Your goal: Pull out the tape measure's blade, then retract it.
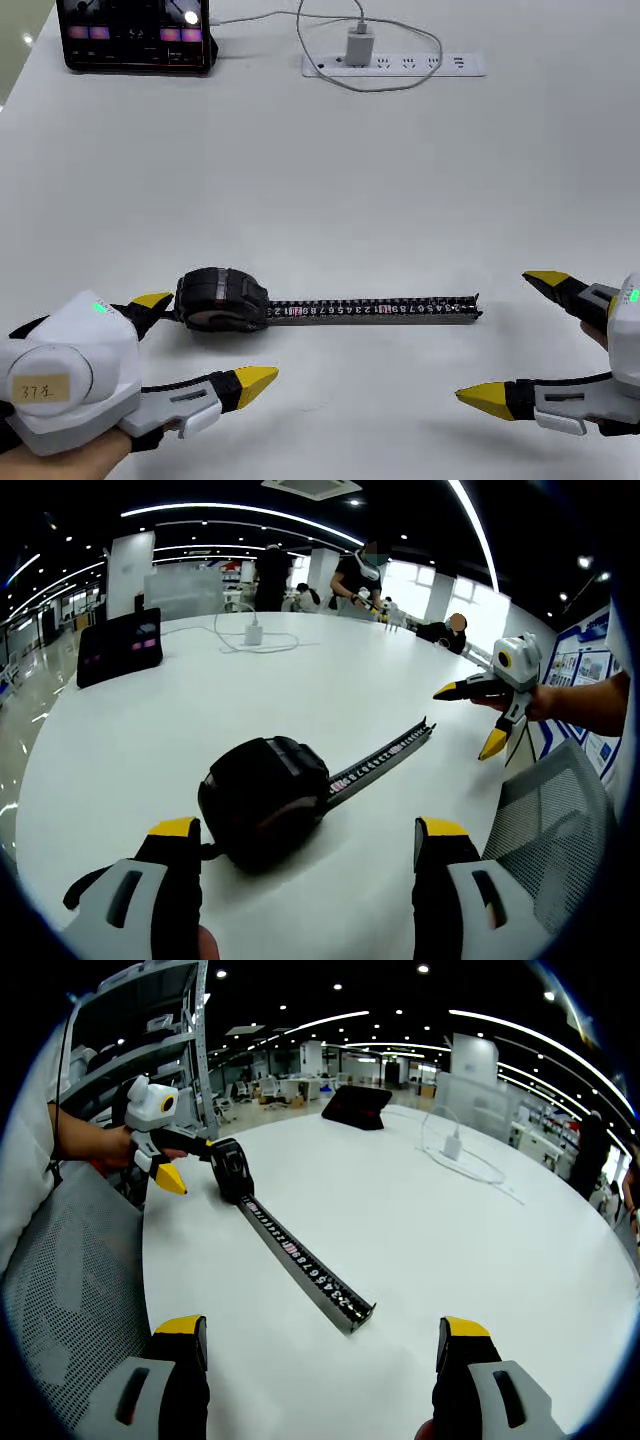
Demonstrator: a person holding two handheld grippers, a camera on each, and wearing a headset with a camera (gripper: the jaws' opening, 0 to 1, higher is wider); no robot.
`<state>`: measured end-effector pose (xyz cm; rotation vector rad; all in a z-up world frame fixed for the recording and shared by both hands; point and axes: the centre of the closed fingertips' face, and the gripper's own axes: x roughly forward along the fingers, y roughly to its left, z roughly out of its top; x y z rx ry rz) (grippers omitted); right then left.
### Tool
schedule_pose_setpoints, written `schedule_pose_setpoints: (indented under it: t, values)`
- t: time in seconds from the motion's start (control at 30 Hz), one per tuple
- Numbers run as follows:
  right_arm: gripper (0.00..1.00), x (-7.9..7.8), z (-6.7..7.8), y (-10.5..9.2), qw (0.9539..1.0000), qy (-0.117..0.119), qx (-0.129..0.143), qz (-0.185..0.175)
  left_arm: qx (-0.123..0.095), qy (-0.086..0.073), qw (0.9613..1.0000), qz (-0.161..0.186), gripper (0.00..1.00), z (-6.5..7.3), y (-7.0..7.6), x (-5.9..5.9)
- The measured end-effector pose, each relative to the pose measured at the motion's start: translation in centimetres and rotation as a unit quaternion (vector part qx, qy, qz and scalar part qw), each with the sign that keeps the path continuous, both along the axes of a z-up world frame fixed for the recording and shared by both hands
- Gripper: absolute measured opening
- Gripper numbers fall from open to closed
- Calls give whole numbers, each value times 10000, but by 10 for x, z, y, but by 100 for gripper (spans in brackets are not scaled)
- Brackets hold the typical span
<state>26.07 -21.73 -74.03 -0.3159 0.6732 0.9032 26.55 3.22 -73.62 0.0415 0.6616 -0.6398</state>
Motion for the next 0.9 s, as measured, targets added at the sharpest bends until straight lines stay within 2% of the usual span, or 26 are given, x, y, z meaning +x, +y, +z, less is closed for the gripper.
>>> schedule_pose_setpoints:
  t: [0.17, 0.3, 0.37, 0.47, 0.7, 0.9]
  values:
    - [93, 0, -3, -2, 10000, 24, -39, 24, 22, -54, 10000, 2, 85, -1, -2, 0]
    - [92, -1, -4, -3, 10000, 43, -46, 31, -23, -33, 10000, 88, 85, -1, -3, 0]
    - [92, 0, -5, -3, 10000, 45, -65, 36, 59, -42, 9999, 126, 85, -2, -4, 0]
    - [91, 0, -4, -2, 10000, 61, -22, 68, 42, 3, 9998, 186, 87, -3, -5, 1]
    - [86, 1, -3, -3, 9998, 78, -54, 194, -23, 56, 9986, 521, 87, -3, -7, 5]
    - [80, 0, -2, -3, 9994, 147, -64, 305, -82, 15, 9959, 899, 84, -2, -5, 11]
